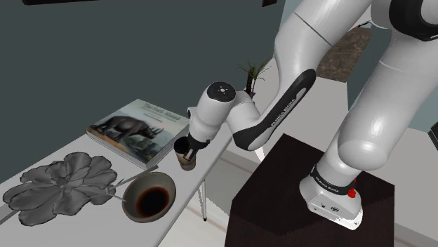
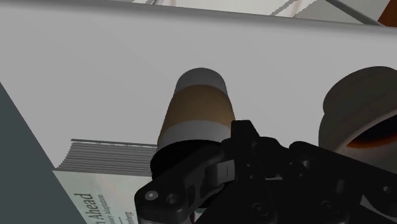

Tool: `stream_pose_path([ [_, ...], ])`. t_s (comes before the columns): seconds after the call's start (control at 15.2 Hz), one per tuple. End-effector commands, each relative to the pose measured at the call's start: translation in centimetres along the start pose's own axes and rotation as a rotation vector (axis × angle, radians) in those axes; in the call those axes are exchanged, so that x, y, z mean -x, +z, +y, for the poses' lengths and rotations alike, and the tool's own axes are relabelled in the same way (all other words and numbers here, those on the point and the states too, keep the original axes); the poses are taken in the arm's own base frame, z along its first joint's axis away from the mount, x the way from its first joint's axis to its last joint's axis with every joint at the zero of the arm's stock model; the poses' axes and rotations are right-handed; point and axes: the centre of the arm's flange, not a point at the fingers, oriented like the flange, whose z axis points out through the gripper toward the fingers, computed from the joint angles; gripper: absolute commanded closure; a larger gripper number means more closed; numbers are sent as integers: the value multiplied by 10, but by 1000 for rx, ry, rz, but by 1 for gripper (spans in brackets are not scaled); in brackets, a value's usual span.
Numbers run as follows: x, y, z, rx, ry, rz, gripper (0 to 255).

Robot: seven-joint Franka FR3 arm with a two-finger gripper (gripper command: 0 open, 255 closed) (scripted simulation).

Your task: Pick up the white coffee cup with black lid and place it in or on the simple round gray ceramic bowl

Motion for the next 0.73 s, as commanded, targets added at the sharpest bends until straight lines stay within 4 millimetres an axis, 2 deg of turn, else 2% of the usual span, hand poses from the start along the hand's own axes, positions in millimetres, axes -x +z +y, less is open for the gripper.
stream_pose_path([
  [0.0, 0, 0, 0, 0, 0, 0, 255],
  [0.07, 0, 0, 0, 0, 0, 0, 255],
  [0.13, 0, 0, 0, 0, 0, 0, 0],
  [0.33, -79, -7, 33, 3, 257, -373, 0],
  [0.4, -88, -6, 39, 3, 286, -417, 0],
  [0.66, -79, 13, 37, 3, 286, -417, 0],
])
